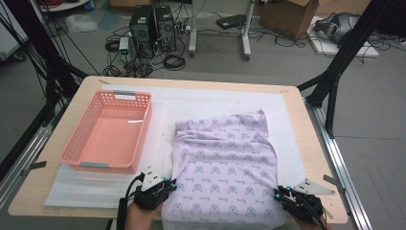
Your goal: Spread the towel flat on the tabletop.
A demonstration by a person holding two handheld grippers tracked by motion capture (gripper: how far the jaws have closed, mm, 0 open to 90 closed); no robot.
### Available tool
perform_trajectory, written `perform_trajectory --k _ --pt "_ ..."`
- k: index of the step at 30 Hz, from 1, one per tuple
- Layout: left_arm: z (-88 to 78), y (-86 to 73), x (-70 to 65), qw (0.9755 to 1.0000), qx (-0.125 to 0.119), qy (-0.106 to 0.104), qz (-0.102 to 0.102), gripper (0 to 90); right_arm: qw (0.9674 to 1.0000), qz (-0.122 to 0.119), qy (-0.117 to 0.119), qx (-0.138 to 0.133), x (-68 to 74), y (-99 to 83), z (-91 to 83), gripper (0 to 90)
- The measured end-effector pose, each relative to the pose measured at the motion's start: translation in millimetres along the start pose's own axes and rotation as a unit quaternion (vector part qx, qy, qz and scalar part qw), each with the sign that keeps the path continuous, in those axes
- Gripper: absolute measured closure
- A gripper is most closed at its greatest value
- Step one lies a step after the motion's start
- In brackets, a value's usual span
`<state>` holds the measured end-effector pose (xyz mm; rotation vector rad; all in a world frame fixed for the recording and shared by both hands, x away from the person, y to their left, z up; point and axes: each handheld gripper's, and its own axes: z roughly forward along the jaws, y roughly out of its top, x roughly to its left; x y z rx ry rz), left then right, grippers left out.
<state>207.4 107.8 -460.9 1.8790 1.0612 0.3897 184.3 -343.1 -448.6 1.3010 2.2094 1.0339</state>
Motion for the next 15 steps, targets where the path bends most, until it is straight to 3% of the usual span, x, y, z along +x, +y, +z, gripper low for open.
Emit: perform_trajectory --k 6,11,12,14,15 --pt "-19.8 -12.0 -4.5 0.9996 0.009 -0.024 -0.011 87.5 0.9994 0.007 0.031 0.016 2.4 -14.2 -20.3 85.7" --pt "-36.3 -25.0 -14.8 0.999 0.005 -0.045 0.0 86.8 0.9988 0.008 0.042 0.025 8.5 -28.0 -37.1 85.6" --pt "-36.3 -24.6 -14.8 0.999 -0.004 -0.044 0.001 82.1 0.9985 0.01 0.046 0.027 9.7 -29.6 -38.3 83.9" --pt "-33.3 -22.1 -12.0 0.9991 -0.02 -0.037 0.001 58.1 0.9987 0.014 0.045 0.019 10.7 -29.8 -39.5 70.6" --pt "-31.1 -19.5 -9.1 0.9991 -0.024 -0.034 0.002 54.4 0.9988 0.02 0.043 0.011 10.7 -28.7 -39.5 66.2"
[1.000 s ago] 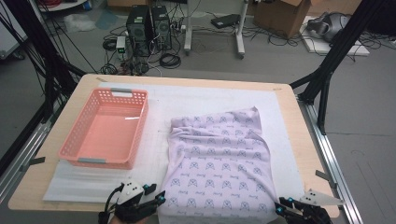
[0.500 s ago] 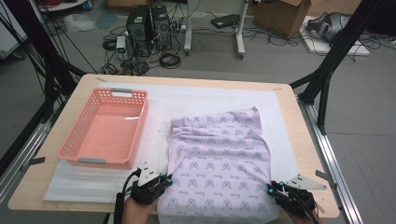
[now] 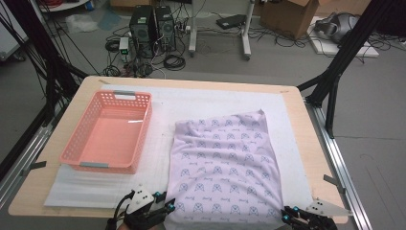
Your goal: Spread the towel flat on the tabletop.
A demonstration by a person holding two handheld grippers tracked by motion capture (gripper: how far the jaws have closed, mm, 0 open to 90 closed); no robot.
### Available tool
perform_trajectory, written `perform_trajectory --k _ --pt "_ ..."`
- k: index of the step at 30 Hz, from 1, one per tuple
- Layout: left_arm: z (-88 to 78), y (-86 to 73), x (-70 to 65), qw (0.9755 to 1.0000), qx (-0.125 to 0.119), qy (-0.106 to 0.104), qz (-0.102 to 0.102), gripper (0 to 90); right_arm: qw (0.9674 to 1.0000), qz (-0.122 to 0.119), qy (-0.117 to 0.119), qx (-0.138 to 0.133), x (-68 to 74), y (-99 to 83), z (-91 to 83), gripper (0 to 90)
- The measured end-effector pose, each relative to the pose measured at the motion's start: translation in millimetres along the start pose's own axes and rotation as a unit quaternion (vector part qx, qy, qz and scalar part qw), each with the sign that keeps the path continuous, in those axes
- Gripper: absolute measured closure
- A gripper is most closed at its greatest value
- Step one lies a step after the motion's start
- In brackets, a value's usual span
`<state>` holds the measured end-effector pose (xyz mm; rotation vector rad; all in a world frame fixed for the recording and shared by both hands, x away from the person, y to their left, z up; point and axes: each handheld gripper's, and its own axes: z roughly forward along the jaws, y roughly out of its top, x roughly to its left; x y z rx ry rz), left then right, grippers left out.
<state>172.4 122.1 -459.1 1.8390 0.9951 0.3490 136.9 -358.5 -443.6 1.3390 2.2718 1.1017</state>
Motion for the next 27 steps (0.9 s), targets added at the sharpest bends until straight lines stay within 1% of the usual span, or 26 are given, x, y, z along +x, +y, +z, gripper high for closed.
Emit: perform_trajectory --k 1,2,3,4,6,7,9,10,12,13,14,15,16,17,18,19,20,21,23,25,26,27 --pt "2.5 3.5 4.2 1.0 -0.005 0.005 -0.001 52.0 0.9999 0.003 -0.003 -0.01 -1.0 2.0 -0.1 61.8" --pt "5.1 7.8 8.9 0.9998 -0.011 0.011 -0.012 49.6 0.9998 0.008 -0.008 -0.019 -2.0 4.5 0.8 58.7" --pt "7.3 12.2 13.6 0.9995 -0.016 0.012 -0.024 48.0 0.9994 0.011 -0.017 -0.027 -3.4 7.3 2.8 56.1" --pt "9.5 16.0 17.6 0.9991 -0.023 0.013 -0.032 47.1 0.9991 0.013 -0.026 -0.031 -5.1 10.7 5.4 55.3" --pt "15.6 25.2 25.2 0.9989 -0.022 0.013 -0.04 47.1 0.9987 0.014 -0.037 -0.031 -9.1 17.6 13.4 52.9" --pt "19.2 30.2 29.7 0.9991 -0.017 0.009 -0.039 47.1 0.9986 0.014 -0.042 -0.03 -11.3 20.9 18.0 52.6" --pt "26.8 38.5 35.6 0.9991 -0.01 0.011 -0.041 47.1 0.9984 0.013 -0.048 -0.026 -14.2 26.8 26.8 52.9" --pt "30.7 41.4 37.4 0.999 -0.006 0.008 -0.043 47.1 0.9981 0.011 -0.056 -0.025 -16.2 31.0 33.2 53.2" --pt "39.2 43.9 37.7 0.999 0.01 0.006 -0.044 47.2 0.9979 0.01 -0.062 -0.016 -19.1 35.7 43.0 53.9" --pt "43.1 43.4 37.3 0.9989 0.021 0.004 -0.041 47.8 0.9976 0.012 -0.066 -0.018 -18.9 37.0 45.3 56.3" --pt "47.4 41.8 35.9 0.9985 0.037 0.002 -0.041 48.4 0.9974 0.01 -0.07 -0.016 -19.4 37.8 45.9 58.2" --pt "50.8 39.6 33.1 0.9983 0.046 0.002 -0.035 50.4 0.9973 0.009 -0.07 -0.017 -20.0 37.5 45.7 61.2" --pt "50.3 39.2 29.6 0.9987 0.046 0.008 -0.021 51.9 0.9972 0.008 -0.072 -0.019 -20.6 36.6 45.0 64.9" --pt "50.9 38.9 26.1 0.9987 0.049 0.014 -0.003 59.7 0.9972 0.009 -0.072 -0.019 -21.2 35.4 43.4 72.0" --pt "51.0 38.9 23.6 0.9981 0.055 0.022 0.015 66.3 0.9976 0.01 -0.066 -0.02 -22.6 34.2 41.8 81.7" --pt "50.6 38.9 23.4 0.998 0.056 0.016 0.024 77.7 0.9983 0.014 -0.053 -0.016 -23.6 32.9 39.7 86.6" --pt "49.6 38.5 23.6 0.9979 0.059 0.013 0.024 85.2 0.9985 0.016 -0.05 -0.017 -23.8 31.4 37.9 87.3" --pt "47.8 37.5 23.3 0.998 0.057 0.013 0.022 85.8 0.9987 0.017 -0.044 -0.016 -24.5 29.7 35.7 87.8" --pt "39.9 32.1 22.5 0.9985 0.055 0.006 0.006 86.3 0.999 0.024 -0.035 -0.014 -26.3 24.5 29.0 88.3" --pt "27.3 21.9 20.8 0.9989 0.046 -0.004 -0.005 86.4 0.9991 0.028 -0.031 -0.01 -26.8 17.8 20.1 88.5" --pt "20.0 15.9 19.8 0.9991 0.042 -0.009 -0.006 86.4 0.9992 0.027 -0.027 -0.008 -26.8 13.9 15.4 88.5" --pt "14.7 11.6 18.1 0.9991 0.038 -0.015 -0.014 86.4 0.9994 0.027 -0.02 -0.008 -26.4 9.9 11.0 88.5"
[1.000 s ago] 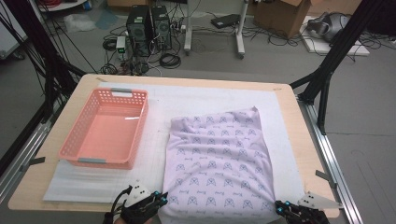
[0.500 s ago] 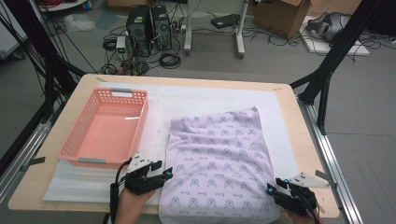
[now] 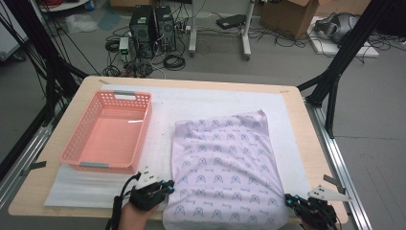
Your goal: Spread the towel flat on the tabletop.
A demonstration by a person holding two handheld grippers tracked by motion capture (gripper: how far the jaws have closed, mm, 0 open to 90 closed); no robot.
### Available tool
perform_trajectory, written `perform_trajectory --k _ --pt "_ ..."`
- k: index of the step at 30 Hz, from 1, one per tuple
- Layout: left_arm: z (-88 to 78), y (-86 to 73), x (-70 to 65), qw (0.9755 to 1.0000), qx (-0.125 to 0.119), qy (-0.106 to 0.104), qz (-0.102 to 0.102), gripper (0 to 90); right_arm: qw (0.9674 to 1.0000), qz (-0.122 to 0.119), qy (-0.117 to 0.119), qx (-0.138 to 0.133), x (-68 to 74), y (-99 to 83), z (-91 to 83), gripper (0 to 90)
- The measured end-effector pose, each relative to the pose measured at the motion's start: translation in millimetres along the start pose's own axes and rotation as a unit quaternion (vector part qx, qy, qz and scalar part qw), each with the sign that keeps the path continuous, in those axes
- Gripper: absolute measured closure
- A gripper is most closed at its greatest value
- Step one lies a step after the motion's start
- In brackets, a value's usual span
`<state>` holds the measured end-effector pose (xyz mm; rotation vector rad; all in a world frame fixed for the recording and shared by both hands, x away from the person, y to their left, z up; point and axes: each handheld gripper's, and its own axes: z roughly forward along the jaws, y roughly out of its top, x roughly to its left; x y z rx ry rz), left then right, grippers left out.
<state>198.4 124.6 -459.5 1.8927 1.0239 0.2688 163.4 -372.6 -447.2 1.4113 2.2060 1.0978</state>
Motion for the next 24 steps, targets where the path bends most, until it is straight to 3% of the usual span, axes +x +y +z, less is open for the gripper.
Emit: perform_trajectory --k 3,6,8,11,14,15,16,17,19,20,21,24 --pt "-6.2 -1.6 -5.1 0.9999 -0.008 -0.011 0.006 84.3 0.9998 -0.005 0.02 0.004 0.9 -9.5 -11.0 88.3" --pt "-5.6 2.3 -4.4 0.9994 -0.033 0.011 0.007 63.2 0.9997 0.002 0.024 -0.005 0.6 -11.9 -15.8 76.4" --pt "-2.6 4.6 -0.7 0.9991 -0.039 0.02 -0.004 56.4 0.9994 0.017 0.019 -0.023 -1.7 -9.2 -16.6 68.6" --pt "5.5 9.2 4.9 0.999 -0.033 0.025 -0.016 52.3 0.9993 0.02 0.005 -0.032 -2.2 -2.5 -10.4 63.8" --pt "15.7 15.5 5.6 0.9994 -0.018 0.014 -0.026 52.0 0.9995 0.015 -0.012 -0.024 -0.5 6.0 3.0 60.4" --pt "19.9 16.6 3.7 0.9997 -0.008 0.009 -0.023 52.1 0.9996 0.013 -0.017 -0.021 0.4 8.4 7.7 59.8" --pt "22.6 16.6 -0.4 0.9998 -0.007 0.018 -0.007 51.3 0.9997 0.009 -0.019 -0.015 1.4 10.4 12.4 60.0" --pt "23.8 16.4 -4.4 0.9995 -0.005 0.03 0.006 53.5 0.9996 0.001 -0.026 -0.009 3.0 11.9 16.3 62.0" --pt "23.9 14.2 -9.0 0.998 -0.006 0.053 0.035 68.6 0.9992 -0.007 -0.039 -0.007 5.1 13.3 17.6 73.2" --pt "23.2 14.0 -8.1 0.9987 -0.004 0.042 0.029 77.5 0.9994 -0.006 -0.034 -0.007 4.0 13.0 16.9 85.5" --pt "22.0 13.7 -8.0 0.9989 -0.002 0.039 0.026 82.5 0.9998 0.004 -0.019 -0.004 3.3 12.2 15.8 85.7" --pt "14.2 9.9 -7.6 0.9995 0.003 0.03 0.011 85.2 0.9998 -0.002 -0.017 0.001 4.9 10.1 12.0 86.9"
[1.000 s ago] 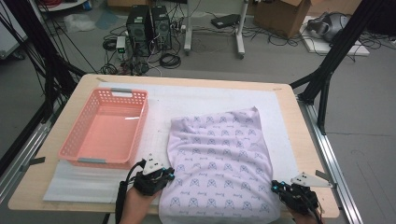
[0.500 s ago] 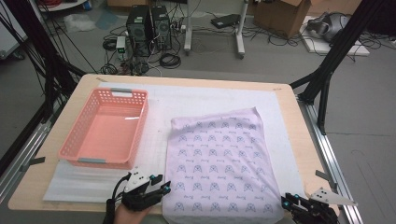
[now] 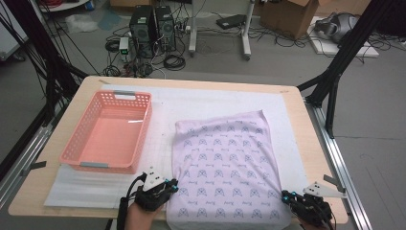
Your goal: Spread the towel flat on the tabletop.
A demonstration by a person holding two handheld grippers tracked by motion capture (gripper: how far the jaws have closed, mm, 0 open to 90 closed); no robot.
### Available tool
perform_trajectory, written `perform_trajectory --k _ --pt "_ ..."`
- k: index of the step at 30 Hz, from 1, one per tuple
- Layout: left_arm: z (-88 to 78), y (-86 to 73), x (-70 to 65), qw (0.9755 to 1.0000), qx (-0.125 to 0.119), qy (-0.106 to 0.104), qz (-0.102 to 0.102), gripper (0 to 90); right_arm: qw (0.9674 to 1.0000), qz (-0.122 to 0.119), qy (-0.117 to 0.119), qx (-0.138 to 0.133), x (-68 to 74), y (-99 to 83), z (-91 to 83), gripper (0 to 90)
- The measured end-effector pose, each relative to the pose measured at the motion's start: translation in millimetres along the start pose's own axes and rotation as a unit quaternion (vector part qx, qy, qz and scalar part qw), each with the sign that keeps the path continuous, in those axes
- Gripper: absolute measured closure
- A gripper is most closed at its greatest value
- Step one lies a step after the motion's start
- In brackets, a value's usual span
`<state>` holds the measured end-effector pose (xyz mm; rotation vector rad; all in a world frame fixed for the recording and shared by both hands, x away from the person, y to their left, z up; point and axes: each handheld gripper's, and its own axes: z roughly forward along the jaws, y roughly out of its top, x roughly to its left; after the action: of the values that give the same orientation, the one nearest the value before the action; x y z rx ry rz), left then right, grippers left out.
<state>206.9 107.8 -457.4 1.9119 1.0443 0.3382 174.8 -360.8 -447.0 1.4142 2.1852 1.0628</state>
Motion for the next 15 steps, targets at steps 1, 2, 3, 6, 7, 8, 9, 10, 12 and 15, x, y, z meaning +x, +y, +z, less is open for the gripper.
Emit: perform_trajectory --k 1,2,3,6,7,8,9,10,12,15 --pt "-4.5 -3.2 0.5 1.0 -0.001 -0.002 -0.008 85.3 1.0 -0.002 0.003 0.003 0.6 -1.9 -2.5 87.0" --pt "-9.0 -6.3 0.9 0.9999 -0.001 -0.005 -0.013 85.3 0.9999 -0.005 0.008 0.004 1.2 -4.4 -5.4 87.1" --pt "-13.3 -8.9 1.1 0.9998 0.001 -0.008 -0.016 85.4 0.9999 -0.007 0.013 0.006 2.1 -7.3 -9.0 87.1" --pt "-22.8 -15.1 -1.7 0.9996 0.005 -0.019 -0.021 85.1 0.9993 -0.01 0.031 0.015 5.7 -16.4 -19.4 87.2" --pt "-24.3 -16.7 -3.2 0.9995 0.005 -0.022 -0.02 84.0 0.9992 -0.012 0.033 0.017 7.3 -18.8 -21.9 87.1" --pt "-25.4 -17.7 -4.9 0.9997 0.003 -0.019 -0.016 80.9 0.9991 -0.013 0.036 0.021 8.9 -20.4 -23.7 87.0" --pt "-25.5 -17.4 -5.2 0.9998 0.001 -0.016 -0.015 76.0 0.9989 -0.012 0.04 0.023 9.7 -21.1 -25.1 85.8" --pt "-24.9 -15.7 -4.8 0.9998 -0.003 -0.011 -0.017 67.6 0.9987 -0.013 0.044 0.02 9.1 -21.1 -25.2 83.3" --pt "-22.9 -11.9 -1.8 0.9994 -0.021 -0.001 -0.025 55.5 0.9991 -0.001 0.042 -0.004 7.1 -18.0 -24.7 68.2" --pt "-13.8 -5.6 1.6 0.9992 -0.025 0.009 -0.029 51.5 0.9991 0.021 0.022 -0.029 2.9 -9.0 -18.2 65.6"
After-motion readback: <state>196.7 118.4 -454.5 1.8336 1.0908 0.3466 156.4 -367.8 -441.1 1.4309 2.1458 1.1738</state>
